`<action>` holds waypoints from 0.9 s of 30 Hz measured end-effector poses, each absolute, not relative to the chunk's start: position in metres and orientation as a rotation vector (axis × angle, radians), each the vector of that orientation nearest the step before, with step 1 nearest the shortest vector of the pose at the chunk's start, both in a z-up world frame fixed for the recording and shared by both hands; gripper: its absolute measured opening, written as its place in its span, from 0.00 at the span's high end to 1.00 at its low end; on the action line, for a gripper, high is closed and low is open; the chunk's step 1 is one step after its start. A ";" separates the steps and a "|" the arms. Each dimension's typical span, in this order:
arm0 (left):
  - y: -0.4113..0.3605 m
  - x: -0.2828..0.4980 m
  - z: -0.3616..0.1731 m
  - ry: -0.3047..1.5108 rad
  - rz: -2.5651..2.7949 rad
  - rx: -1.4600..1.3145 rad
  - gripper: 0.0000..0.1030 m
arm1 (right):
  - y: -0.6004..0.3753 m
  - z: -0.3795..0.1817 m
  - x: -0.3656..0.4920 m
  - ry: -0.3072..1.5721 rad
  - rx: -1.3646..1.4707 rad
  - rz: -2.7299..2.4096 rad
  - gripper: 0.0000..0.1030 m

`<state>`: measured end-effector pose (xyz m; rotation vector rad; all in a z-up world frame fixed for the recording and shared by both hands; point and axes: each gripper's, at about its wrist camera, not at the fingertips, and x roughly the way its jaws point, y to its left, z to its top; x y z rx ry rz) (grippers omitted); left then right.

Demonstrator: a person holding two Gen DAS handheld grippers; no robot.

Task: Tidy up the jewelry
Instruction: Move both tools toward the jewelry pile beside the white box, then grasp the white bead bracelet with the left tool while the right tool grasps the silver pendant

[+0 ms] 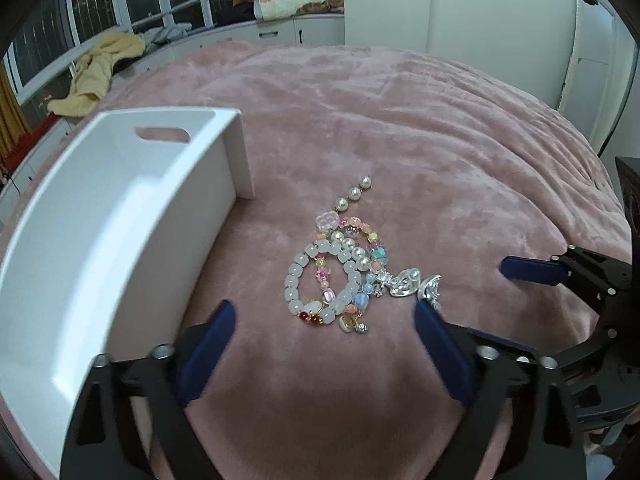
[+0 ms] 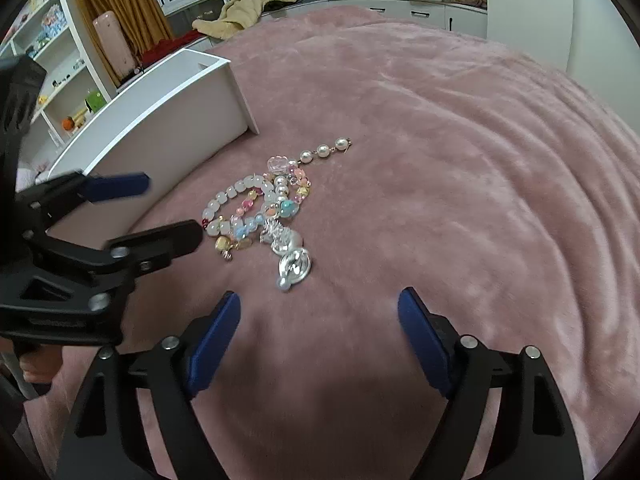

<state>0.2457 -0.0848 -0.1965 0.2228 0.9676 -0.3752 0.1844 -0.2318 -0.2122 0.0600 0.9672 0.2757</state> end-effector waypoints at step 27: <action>-0.073 0.274 -0.232 1.033 -0.367 0.149 0.91 | -0.214 -0.226 0.195 0.898 -0.022 0.284 0.86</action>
